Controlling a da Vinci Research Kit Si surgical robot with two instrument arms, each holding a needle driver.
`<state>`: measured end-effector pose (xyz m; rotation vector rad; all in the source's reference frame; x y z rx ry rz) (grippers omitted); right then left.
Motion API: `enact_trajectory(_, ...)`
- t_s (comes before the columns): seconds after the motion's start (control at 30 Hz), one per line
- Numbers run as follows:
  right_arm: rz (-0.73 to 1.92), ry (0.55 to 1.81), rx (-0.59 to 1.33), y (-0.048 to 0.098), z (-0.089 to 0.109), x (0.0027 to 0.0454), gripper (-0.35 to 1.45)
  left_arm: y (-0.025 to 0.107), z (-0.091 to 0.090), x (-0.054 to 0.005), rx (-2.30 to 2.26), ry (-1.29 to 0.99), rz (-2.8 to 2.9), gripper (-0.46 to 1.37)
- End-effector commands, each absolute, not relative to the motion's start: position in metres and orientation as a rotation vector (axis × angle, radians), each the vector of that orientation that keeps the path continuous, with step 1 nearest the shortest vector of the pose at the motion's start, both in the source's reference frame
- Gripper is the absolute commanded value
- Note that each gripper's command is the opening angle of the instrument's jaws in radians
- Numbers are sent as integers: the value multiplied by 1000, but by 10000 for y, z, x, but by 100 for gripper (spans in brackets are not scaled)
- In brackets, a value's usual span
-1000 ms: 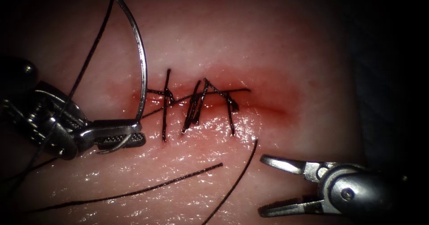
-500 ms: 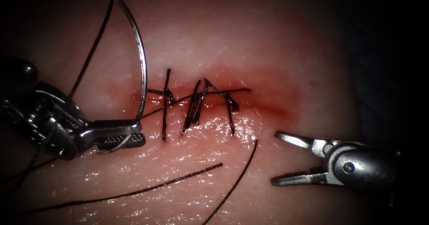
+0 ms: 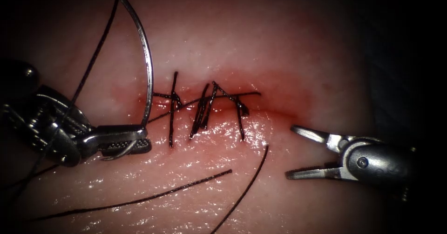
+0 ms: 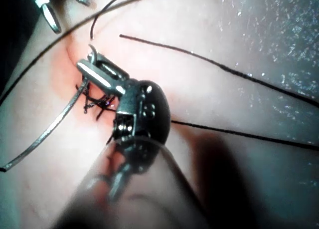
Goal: Wound Closure
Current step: Use the right gripper to pull the suture through the cut until a short tail remains on top
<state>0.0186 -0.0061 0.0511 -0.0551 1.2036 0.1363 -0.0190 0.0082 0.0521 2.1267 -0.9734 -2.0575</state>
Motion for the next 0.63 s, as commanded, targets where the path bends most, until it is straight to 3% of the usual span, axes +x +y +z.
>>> enact_trajectory(0.03, 133, 1183, -54, -61, 509, 186, 109, 82, 520, -190, 2123, -964, -2058, -35)
enact_trajectory(0.63, 156, 1155, -69, -61, 511, 189, 115, 82, 520, -191, 2123, -964, -2058, -35)
